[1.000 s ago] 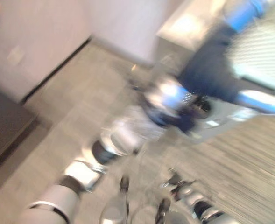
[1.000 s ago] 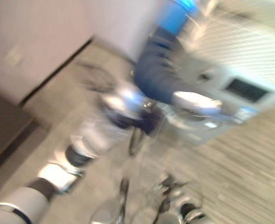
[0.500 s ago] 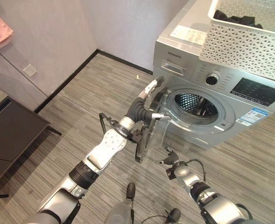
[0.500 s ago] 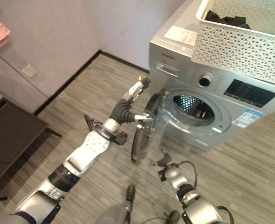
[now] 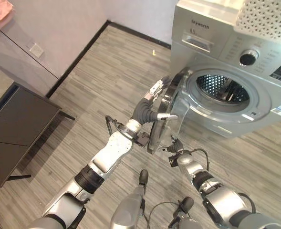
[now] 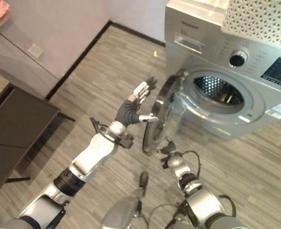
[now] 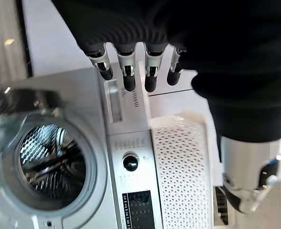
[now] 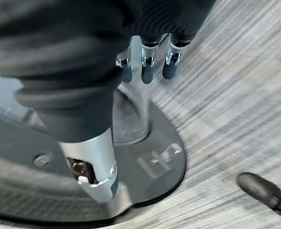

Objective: Grab the laundry basket,head to the washer,open it,put in the laundry and shut it.

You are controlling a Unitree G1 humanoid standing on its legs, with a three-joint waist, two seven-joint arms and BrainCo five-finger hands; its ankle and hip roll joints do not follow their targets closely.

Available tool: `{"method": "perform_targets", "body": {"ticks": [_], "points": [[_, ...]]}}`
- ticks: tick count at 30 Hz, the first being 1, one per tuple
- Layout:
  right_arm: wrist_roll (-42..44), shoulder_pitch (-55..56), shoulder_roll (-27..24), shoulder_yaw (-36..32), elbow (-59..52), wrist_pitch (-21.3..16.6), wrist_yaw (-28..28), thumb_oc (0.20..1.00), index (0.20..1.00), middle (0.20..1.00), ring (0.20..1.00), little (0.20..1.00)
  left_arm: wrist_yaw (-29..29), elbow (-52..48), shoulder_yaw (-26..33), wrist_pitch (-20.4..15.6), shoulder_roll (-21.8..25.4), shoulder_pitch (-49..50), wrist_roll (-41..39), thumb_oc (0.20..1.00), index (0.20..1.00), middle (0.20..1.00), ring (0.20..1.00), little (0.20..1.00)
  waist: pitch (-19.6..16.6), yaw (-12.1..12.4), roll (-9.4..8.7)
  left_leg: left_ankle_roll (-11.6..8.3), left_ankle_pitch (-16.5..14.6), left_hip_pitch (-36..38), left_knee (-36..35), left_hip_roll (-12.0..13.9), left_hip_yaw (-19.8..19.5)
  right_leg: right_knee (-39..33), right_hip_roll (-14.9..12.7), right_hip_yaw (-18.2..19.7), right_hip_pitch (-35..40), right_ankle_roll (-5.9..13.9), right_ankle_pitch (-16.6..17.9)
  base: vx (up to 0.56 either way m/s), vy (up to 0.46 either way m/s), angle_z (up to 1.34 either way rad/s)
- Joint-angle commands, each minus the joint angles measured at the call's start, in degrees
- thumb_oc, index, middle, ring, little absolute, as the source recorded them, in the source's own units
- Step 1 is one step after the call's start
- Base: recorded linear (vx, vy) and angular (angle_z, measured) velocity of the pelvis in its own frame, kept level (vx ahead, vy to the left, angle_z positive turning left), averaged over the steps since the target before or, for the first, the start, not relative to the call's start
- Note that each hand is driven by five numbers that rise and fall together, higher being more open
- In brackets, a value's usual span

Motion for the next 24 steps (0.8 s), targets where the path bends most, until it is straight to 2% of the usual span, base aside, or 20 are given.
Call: {"method": "perform_targets", "body": {"ticks": [1, 5, 7, 12, 13, 18, 19, 24], "points": [[2.9, -10.5, 2.3, -2.9, 4.4, -2.9, -1.5, 1.000, 1.000, 1.000, 1.000, 1.000, 0.4, 0.6, -2.3, -2.8, -4.1, -7.4, -7.4, 1.000, 1.000, 1.000, 1.000, 1.000, 1.2, 1.9, 1.76, -2.94, -6.7, 1.9, 0.7, 1.2, -0.8, 3.6, -6.6, 3.9, -2.7, 2.47, -2.2, -0.02, 0.012, 0.06], [2.9, -10.5, 2.3, -2.9, 4.4, -2.9, -1.5, 1.000, 1.000, 1.000, 1.000, 1.000, 0.4, 0.6, -2.2, -2.8, -4.1, -7.4, -7.4, 1.000, 1.000, 1.000, 1.000, 1.000, 1.2, 1.9, 1.75, -2.94, -6.7, 1.8, 0.7, 1.2, -0.8, 3.6, -6.6, 3.9, -2.7, 2.47, -2.2, -0.02, 0.010, 0.06], [13.5, -14.0, 6.1, -3.0, -0.5, -6.9, 1.4, 1.000, 1.000, 1.000, 1.000, 1.000, 0.5, 1.7, -3.4, -5.2, -8.0, -6.2, -19.1, 1.000, 1.000, 1.000, 1.000, 1.000, 2.6, 2.9, 3.05, -3.10, -6.0, -0.1, 1.2, 0.5, -1.0, 4.2, -7.5, 3.8, -4.1, 2.57, -1.8, -0.07, 0.077, 0.00], [17.5, -11.8, 9.1, -3.4, -1.5, -9.0, 1.9, 1.000, 1.000, 1.000, 1.000, 1.000, -0.5, 1.2, -4.1, -5.1, -7.6, -4.7, -21.0, 1.000, 1.000, 1.000, 1.000, 1.000, 2.1, 3.0, 3.61, -3.11, -5.9, 0.0, 0.8, -0.1, -0.8, 4.0, -8.2, 3.1, -3.6, 2.95, -1.4, 0.01, 0.056, 0.02], [21.9, -10.0, 10.9, -4.3, -1.3, -9.1, 3.6, 1.000, 1.000, 1.000, 1.000, 1.000, -0.2, 2.3, -4.5, -4.6, -8.3, -4.6, -21.9, 1.000, 1.000, 1.000, 1.000, 1.000, 1.9, 2.7, 3.77, -3.02, -6.0, 0.4, 0.6, -0.2, -0.8, 4.1, -8.4, 3.2, -3.4, 3.09, -1.3, 0.02, 0.056, 0.01], [23.8, -8.9, 11.6, -4.4, -1.0, -8.9, 4.5, 1.000, 1.000, 1.000, 1.000, 1.000, -0.2, 2.6, -4.7, -4.4, -8.6, -4.4, -22.3, 1.000, 1.000, 1.000, 1.000, 1.000, 1.8, 2.6, 3.85, -2.97, -6.1, 0.5, 0.5, -0.3, -0.7, 4.2, -8.6, 3.3, -3.5, 3.21, -1.2, 0.00, 0.033, 0.06], [23.2, -4.5, 12.2, 0.0, -0.2, -7.9, 6.9, 1.000, 1.000, 1.000, 1.000, 1.000, -1.7, 5.8, -5.9, -3.5, -10.1, -3.8, -26.1, 1.000, 1.000, 1.000, 1.000, 1.000, 2.2, 1.3, 3.68, -3.13, -5.9, 1.1, 0.2, -0.3, 0.0, 3.9, -8.7, 3.8, -3.5, 3.37, -0.7, -0.02, 0.079, 0.07], [18.5, 3.6, 10.3, 4.4, -1.5, -7.2, 7.7, 1.000, 1.000, 1.000, 1.000, 1.000, -3.1, 9.8, -6.2, -2.0, -9.3, -4.6, -23.4, 1.000, 1.000, 1.000, 1.000, 1.000, 2.6, -1.7, 2.88, -3.23, -5.9, 1.7, -0.2, 0.1, 1.1, 3.7, -8.6, 4.7, -3.8, 3.42, -0.3, -0.01, 0.049, -0.01]]}}
